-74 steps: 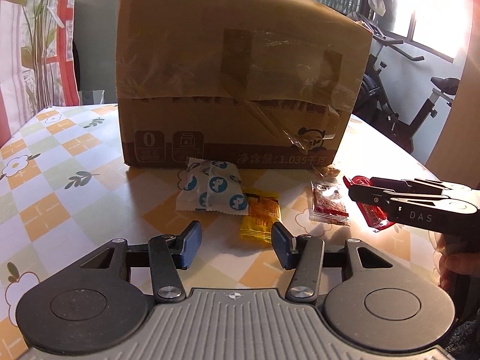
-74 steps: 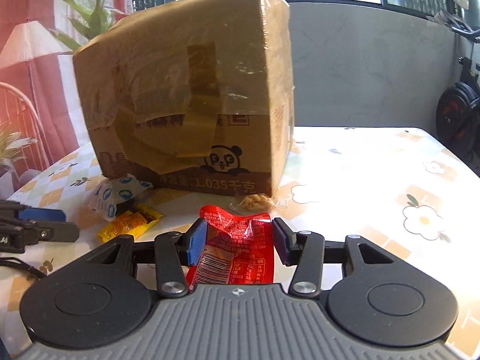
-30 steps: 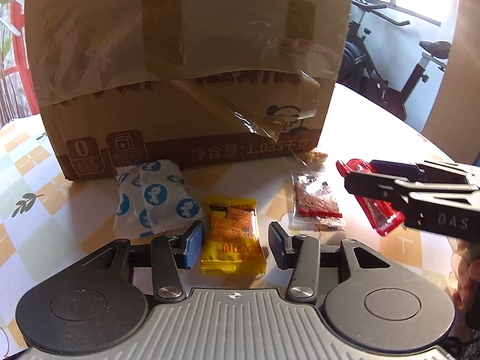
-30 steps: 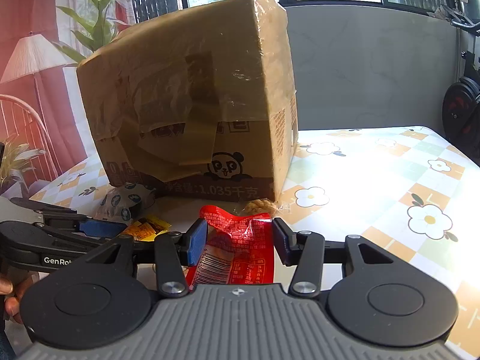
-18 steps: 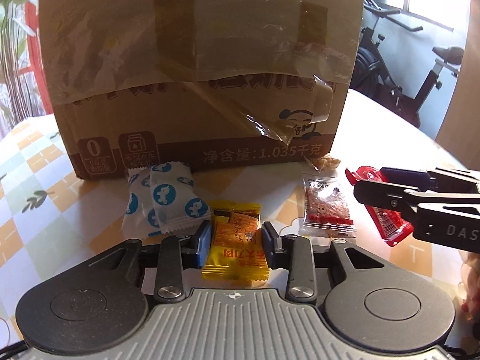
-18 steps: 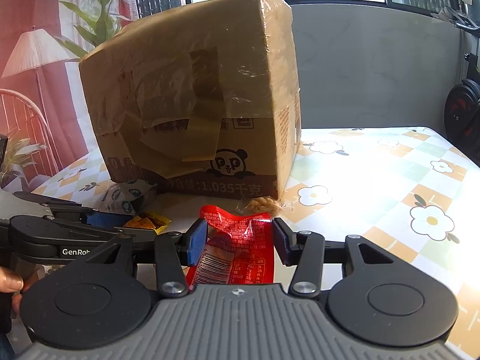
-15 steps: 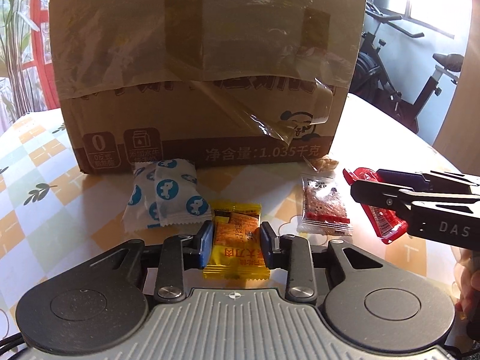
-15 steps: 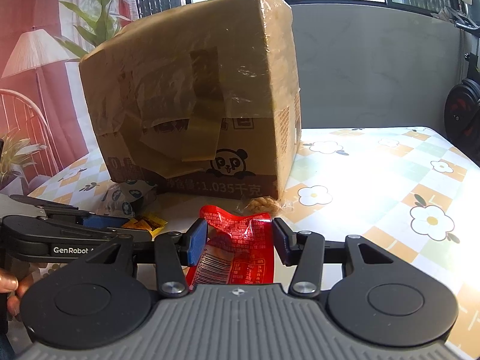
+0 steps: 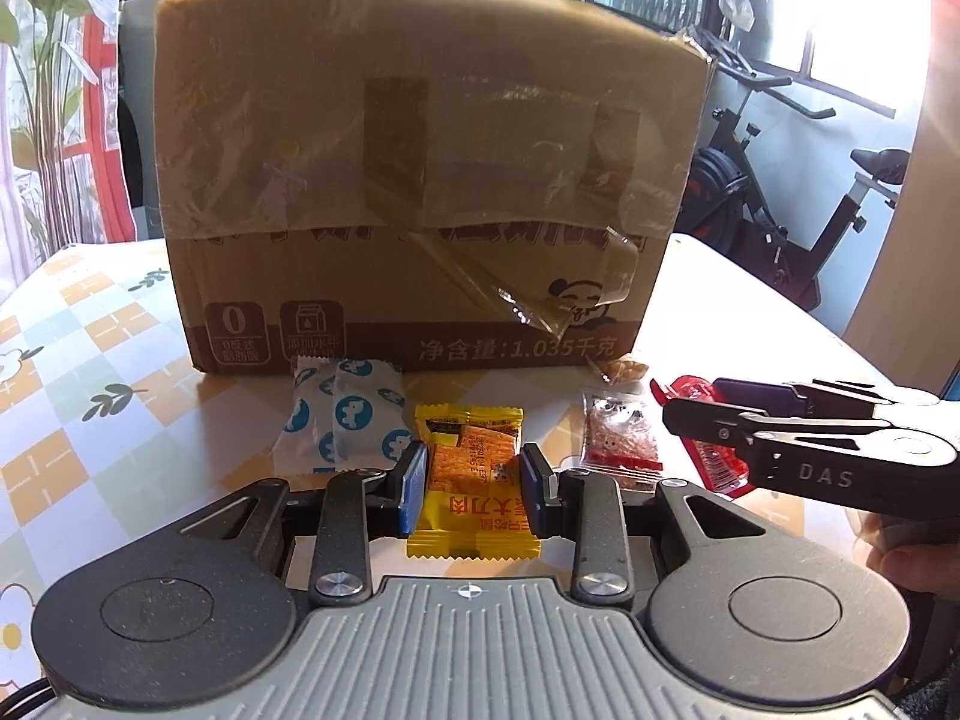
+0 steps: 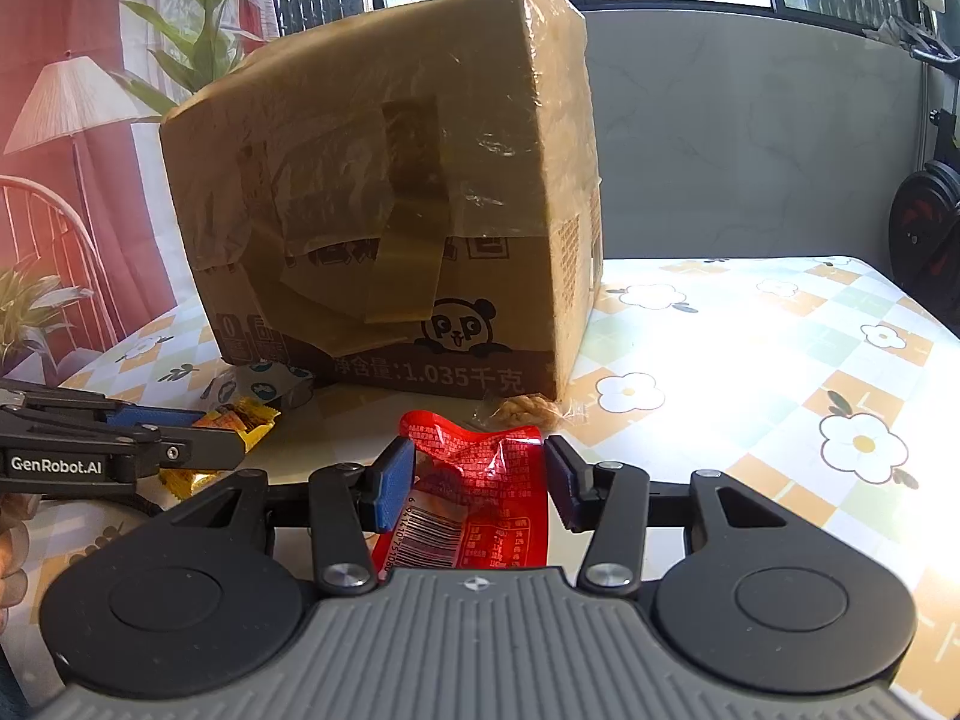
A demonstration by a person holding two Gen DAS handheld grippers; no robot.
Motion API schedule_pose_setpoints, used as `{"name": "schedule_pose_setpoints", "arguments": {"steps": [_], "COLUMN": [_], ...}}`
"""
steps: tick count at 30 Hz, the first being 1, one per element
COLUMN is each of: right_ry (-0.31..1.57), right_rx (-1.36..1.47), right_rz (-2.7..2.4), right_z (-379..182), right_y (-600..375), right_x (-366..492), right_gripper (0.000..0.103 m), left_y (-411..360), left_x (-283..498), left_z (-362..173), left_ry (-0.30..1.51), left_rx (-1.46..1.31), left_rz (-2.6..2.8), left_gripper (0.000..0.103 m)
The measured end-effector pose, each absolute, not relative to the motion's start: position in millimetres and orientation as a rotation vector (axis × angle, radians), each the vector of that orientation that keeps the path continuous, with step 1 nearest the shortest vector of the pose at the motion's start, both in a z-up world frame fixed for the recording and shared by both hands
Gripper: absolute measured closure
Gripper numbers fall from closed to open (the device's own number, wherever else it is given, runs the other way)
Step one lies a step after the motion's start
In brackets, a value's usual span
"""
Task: Organize snacks
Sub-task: 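Carry both packets over the box and open both tools to drop them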
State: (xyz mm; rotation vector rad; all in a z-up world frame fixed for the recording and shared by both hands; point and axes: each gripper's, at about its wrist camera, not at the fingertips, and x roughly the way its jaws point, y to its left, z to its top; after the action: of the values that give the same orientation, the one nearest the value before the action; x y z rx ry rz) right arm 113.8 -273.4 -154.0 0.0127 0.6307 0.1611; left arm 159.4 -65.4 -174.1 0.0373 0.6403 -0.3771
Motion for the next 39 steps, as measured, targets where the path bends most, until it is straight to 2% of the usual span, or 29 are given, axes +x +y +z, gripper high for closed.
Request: {"name": "schedule_pose_setpoints", "arguments": {"steps": [8,16,20,29,30,33,34,39], "right_ry": [0.592,0.341,0.257,0.308,0.326,0.373,0.368,0.354], "right_rx": [0.027,-0.042,-0.081,-0.051,-0.053,-0.058,-0.063,-0.046], "right_rz": [0.16,0.295,0.348,0.308,0.296,0.267,0.262,0.275], "right_z": [-140.4,-47.0,-10.1,-4.5,-7.5,-13.4,-14.1,-13.4], "right_y": [-271.9,-249.0,-238.1,-225.7,-224.8,-225.1,-226.4,-235.0], "right_x": [109.4,130.7,165.5,268.4,274.7,284.5,282.4,265.8], "right_gripper": [0.054,0.054,0.054,0.053,0.053,0.044,0.035,0.033], "left_y": [-53.4,-28.5,-31.1,-46.5,-48.1,-52.2,-50.0,-41.0], "left_x": [151.5,177.1,207.0,284.2,291.1,305.2,303.6,294.6], "left_z": [-134.3,-50.3,-19.7,-2.3,-4.1,-10.6,-13.8,-24.4], "left_ry": [0.51,0.311,0.269,0.275,0.279,0.306,0.305,0.338], "left_rx": [0.022,-0.001,-0.01,0.004,0.008,0.025,0.02,-0.001], "left_rz": [-0.374,-0.337,-0.358,-0.336,-0.339,-0.331,-0.326,-0.288], "left_gripper": [0.069,0.069,0.068,0.068,0.066,0.043,0.042,0.042]}}
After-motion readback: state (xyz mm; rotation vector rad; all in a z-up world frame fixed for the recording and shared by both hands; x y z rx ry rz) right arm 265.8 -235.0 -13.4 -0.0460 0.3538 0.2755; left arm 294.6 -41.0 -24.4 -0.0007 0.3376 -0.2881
